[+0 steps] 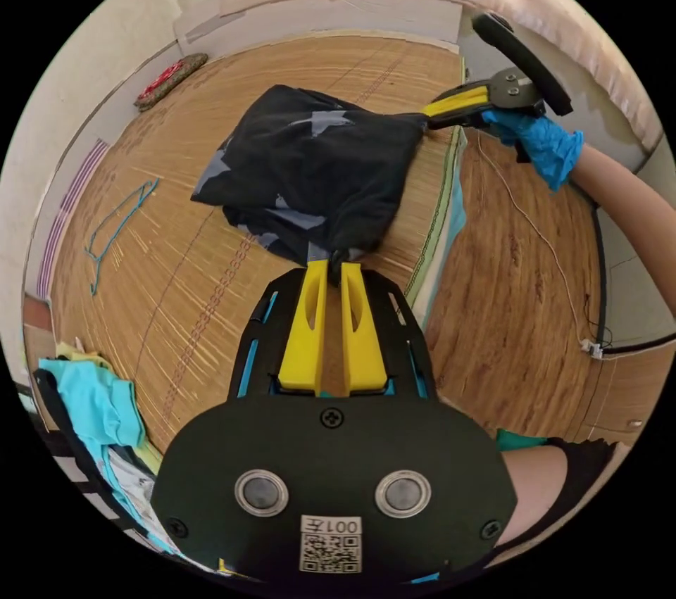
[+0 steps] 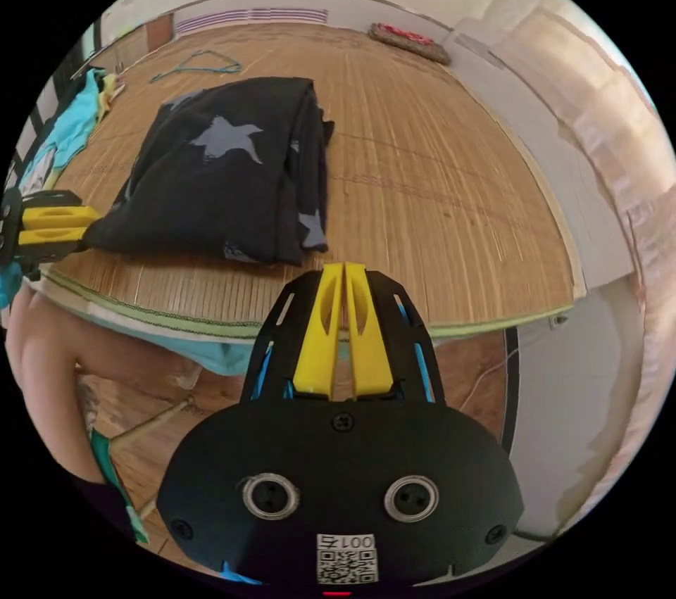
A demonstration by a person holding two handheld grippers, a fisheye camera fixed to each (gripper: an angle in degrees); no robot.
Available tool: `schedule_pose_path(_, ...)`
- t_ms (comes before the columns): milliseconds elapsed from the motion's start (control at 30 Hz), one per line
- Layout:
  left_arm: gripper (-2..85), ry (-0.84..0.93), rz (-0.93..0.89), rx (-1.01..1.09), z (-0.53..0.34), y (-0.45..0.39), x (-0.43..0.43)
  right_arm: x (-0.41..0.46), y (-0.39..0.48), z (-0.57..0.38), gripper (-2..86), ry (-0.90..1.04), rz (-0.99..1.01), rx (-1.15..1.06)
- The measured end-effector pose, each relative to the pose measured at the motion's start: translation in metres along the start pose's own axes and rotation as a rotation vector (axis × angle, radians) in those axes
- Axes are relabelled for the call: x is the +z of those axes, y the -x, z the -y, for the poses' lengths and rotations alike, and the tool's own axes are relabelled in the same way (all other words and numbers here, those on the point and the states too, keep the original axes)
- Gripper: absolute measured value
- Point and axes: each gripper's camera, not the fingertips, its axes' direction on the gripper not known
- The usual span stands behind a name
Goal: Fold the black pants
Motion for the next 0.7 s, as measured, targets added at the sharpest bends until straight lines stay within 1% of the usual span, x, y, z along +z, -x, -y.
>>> schedule_pose_path(200,0.0,-0.028,-0.092,-0.122,-0.019,0.027,-0.012,-0.04,0.003,-0.01,0.8,-0.12,0.117,0.012)
schedule_pose_path(367,0.1,-0.087,-0.112,-0.155,-0.038,0.035,-0.031,-0.056,0.014,-0.006,1.0,-0.208,0.21,0.058)
schedule_pose_path(467,0.1,-0.123,-0.147,-0.217,-0.058,0.044,-0.042,-0.041,0.028,-0.001,1.1,-0.162,0.235,0.076)
schedule_pose_path(567,0.0,-0.13,-0.157,-0.258,-0.086,0.056,-0.052,-0.02,0.046,-0.004,1.0,-0.057,0.153,0.077)
schedule_pose_path(633,-0.2,-0.111,-0.121,-0.285,-0.106,0.064,-0.061,-0.023,0.052,-0.011,0.9,-0.069,0.13,0.108)
schedule_pose_path(700,-1.0,-0.08,-0.101,-0.375,-0.139,0.078,-0.071,-0.036,0.06,-0.02,0.8,-0.072,0.116,0.134)
